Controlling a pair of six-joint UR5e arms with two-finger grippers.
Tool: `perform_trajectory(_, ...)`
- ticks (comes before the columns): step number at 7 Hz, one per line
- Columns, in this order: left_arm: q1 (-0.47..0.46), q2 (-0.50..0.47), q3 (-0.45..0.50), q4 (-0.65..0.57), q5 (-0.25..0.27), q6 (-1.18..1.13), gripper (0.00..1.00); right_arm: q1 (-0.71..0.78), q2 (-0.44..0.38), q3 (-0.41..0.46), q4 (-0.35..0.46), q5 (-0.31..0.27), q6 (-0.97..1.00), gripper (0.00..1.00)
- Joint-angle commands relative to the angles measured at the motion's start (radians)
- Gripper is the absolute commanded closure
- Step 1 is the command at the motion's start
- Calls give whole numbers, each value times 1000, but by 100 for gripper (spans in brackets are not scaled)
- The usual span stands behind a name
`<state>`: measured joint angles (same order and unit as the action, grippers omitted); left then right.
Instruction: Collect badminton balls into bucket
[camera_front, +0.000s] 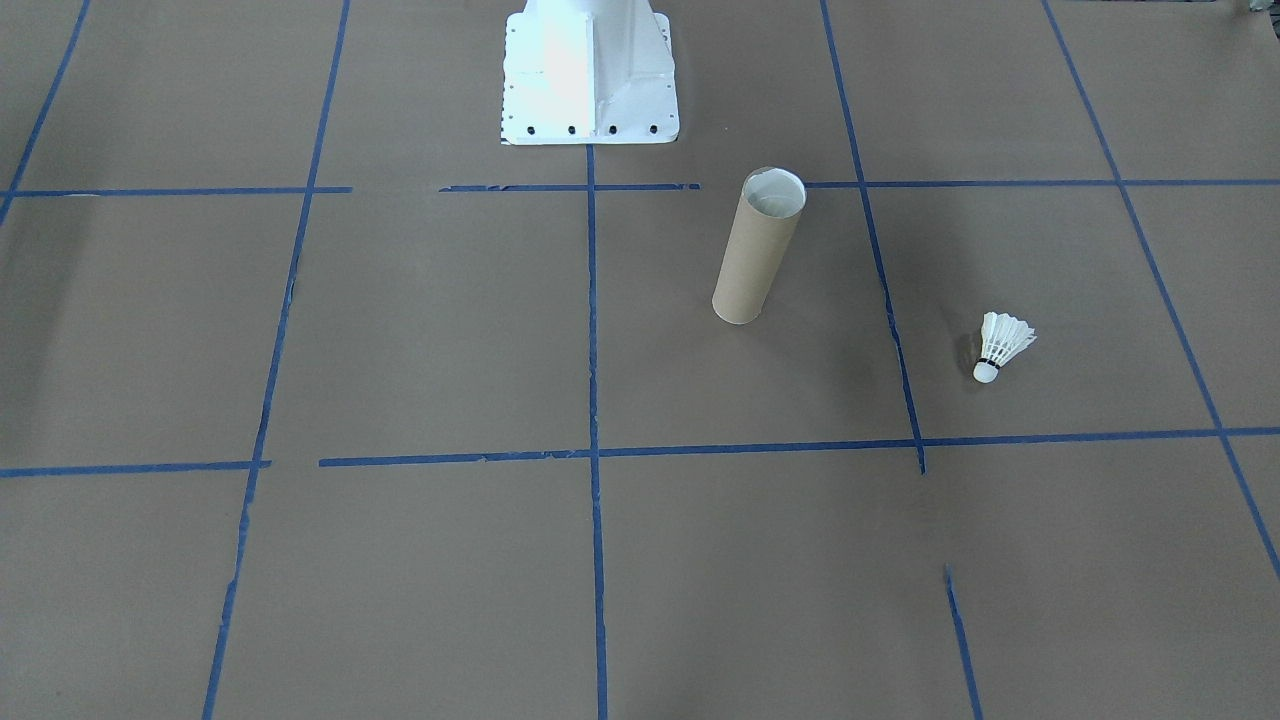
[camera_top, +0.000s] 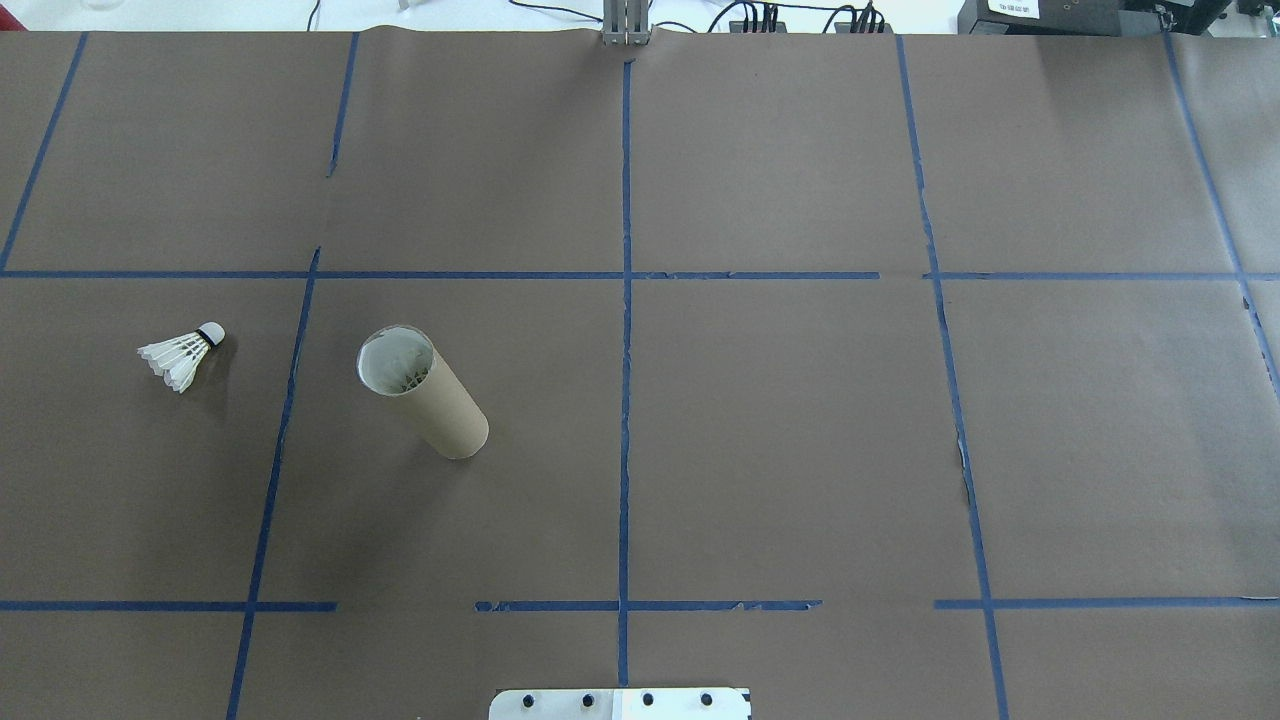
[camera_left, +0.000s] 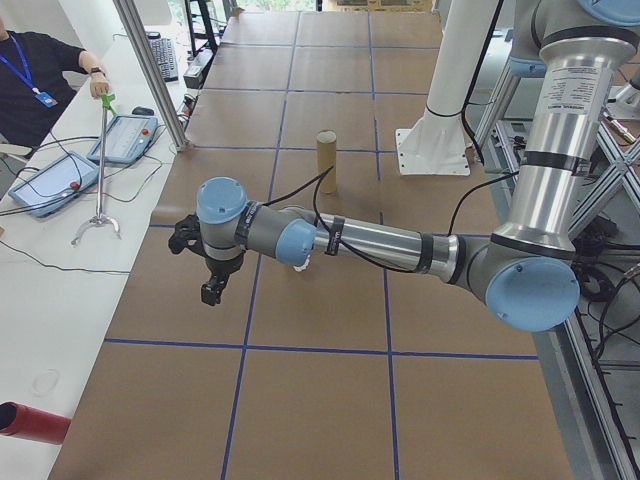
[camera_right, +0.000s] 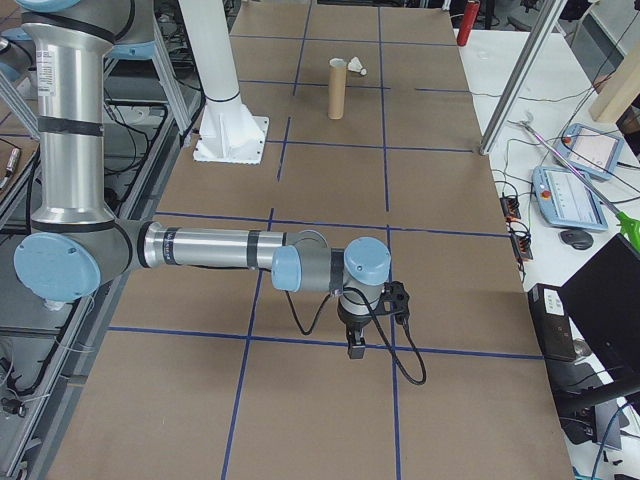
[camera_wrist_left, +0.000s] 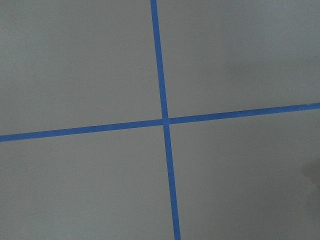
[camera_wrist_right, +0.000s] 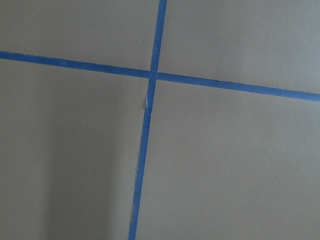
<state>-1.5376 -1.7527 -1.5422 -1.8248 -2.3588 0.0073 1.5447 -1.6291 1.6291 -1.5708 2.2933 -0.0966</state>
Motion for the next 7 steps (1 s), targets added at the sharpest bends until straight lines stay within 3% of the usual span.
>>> perform_trajectory(1, 35, 5, 78, -310, 4, -353, 0, 0, 0, 0, 0, 0, -2, 0)
perform_trajectory(2, 110, 71, 97, -506, 41, -413, 0, 0, 0, 0, 0, 0, 0, 0)
perform_trajectory(3, 196, 112, 90, -601, 141, -576, 0, 0, 0, 0, 0, 0, 0, 0)
perform_trajectory(5, 347, 166, 90, -864, 154, -1126, 0, 0, 0, 0, 0, 0, 0, 0)
perform_trajectory(6, 416, 221, 86, -1027, 217, -1320, 0, 0, 0, 0, 0, 0, 0, 0)
perform_trajectory(7, 498, 248, 74, -1080, 293, -1469, 0, 0, 0, 0, 0, 0, 0, 0)
